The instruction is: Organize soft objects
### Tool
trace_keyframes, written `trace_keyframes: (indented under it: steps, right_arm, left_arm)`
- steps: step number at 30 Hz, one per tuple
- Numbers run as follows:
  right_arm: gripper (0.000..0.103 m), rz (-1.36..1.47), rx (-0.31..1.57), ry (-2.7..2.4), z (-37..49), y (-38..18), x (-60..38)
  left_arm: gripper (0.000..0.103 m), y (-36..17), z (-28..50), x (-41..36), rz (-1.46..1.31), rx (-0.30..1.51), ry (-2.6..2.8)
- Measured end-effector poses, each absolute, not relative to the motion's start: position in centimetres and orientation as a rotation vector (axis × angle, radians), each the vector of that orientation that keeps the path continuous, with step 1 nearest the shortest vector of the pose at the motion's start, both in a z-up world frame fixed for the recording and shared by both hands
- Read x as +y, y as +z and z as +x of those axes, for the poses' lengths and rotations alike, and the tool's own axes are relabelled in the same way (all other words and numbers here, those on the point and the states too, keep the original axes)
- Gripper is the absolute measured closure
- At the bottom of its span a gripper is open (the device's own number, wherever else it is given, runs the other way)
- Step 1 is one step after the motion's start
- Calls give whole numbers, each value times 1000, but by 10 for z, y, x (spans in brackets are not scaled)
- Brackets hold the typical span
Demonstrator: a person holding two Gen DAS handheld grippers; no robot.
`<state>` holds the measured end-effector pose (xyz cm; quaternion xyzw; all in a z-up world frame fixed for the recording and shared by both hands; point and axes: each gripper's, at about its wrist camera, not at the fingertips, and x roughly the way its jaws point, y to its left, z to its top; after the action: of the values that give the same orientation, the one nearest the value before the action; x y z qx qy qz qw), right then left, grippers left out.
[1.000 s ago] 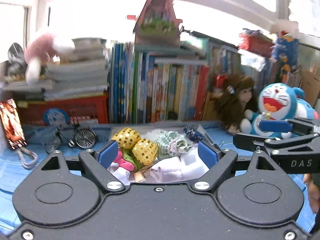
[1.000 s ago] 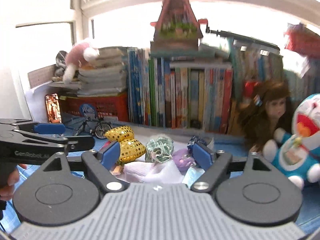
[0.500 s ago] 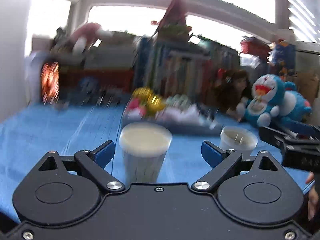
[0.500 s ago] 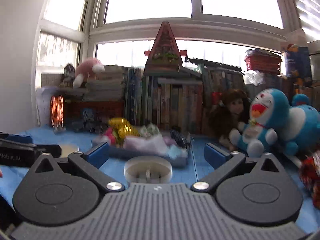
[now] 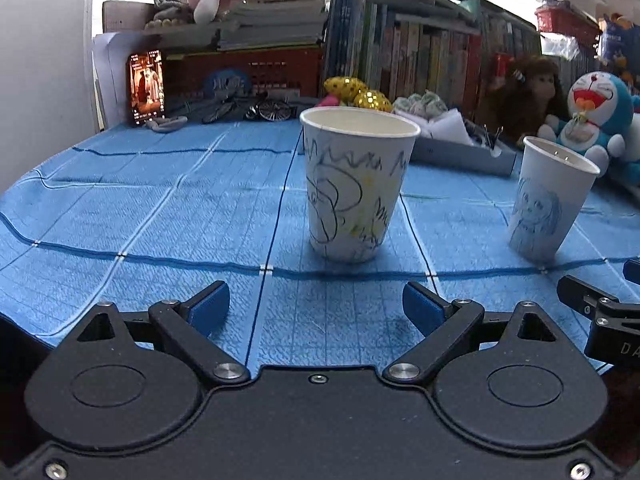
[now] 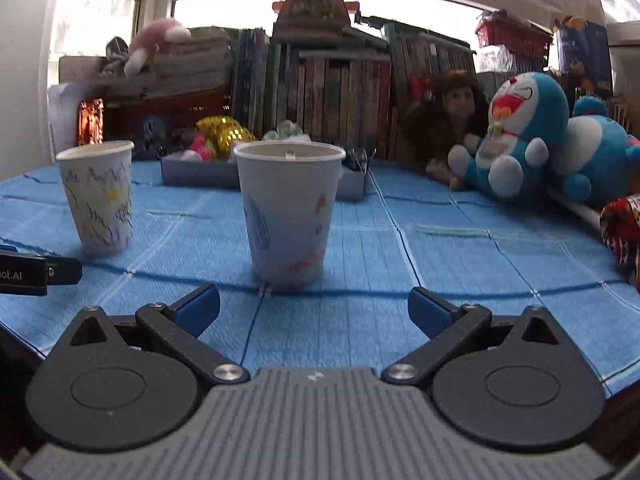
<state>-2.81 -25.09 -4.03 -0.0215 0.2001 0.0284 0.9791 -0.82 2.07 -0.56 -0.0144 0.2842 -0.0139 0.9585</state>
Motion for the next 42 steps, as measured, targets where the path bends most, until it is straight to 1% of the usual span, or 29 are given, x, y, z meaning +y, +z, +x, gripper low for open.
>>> trace_keyframes:
  steps: [7, 13, 42]
  right_arm:
    - [0, -47, 444, 55, -25, -49, -249]
    - [0, -47, 457, 63, -22, -49, -249]
    - [0, -40, 485, 72, -17, -47, -250]
  left_arm:
    - [4, -8, 0, 14, -11, 595, -26]
    - [1, -9, 1, 14, -16, 600, -30]
    - [0, -11, 5, 11, -5, 617, -16]
